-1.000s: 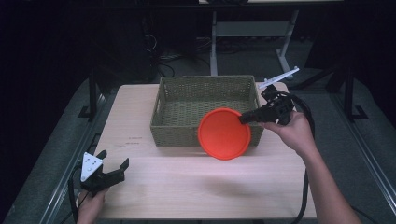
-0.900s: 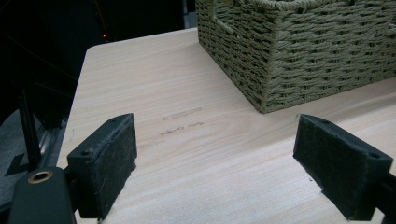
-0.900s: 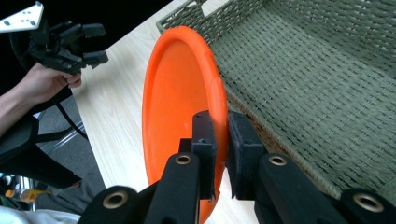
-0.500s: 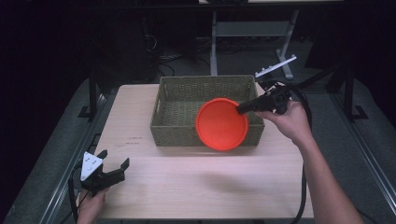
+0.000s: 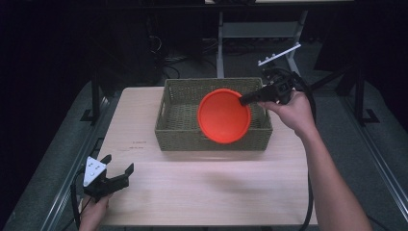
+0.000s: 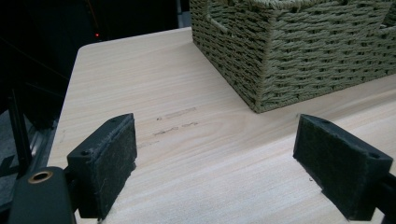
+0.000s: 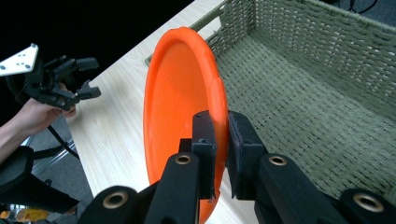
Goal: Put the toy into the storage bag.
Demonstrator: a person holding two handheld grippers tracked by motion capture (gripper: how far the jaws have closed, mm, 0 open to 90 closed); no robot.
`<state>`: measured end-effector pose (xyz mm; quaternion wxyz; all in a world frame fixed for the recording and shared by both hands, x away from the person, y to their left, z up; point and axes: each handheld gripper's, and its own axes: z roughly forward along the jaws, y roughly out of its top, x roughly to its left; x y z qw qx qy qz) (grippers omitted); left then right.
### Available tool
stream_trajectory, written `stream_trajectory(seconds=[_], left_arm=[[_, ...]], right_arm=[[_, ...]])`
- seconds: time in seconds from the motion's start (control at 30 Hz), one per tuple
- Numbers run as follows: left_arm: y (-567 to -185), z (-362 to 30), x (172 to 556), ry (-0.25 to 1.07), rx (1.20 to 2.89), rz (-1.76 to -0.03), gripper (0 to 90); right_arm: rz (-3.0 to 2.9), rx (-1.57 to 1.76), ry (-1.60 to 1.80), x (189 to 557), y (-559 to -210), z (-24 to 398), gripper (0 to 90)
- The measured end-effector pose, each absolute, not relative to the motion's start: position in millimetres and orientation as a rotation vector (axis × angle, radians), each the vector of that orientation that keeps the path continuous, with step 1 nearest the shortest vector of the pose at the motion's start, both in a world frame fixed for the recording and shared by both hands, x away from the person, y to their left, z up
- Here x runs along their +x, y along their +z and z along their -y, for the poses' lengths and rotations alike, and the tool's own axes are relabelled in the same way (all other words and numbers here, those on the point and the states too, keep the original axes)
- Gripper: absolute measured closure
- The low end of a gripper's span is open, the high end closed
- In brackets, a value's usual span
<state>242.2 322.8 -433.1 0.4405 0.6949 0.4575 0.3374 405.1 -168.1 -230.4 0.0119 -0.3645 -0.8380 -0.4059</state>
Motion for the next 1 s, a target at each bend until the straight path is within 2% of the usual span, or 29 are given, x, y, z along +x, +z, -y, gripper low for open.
stream_trajectory(seconds=[1.0], left_arm=[[-433, -331, 244, 0.818, 1.677, -1.154, 12.6]], right_arm=[[2.554, -1.3, -1.228, 466, -231, 167, 82.2]])
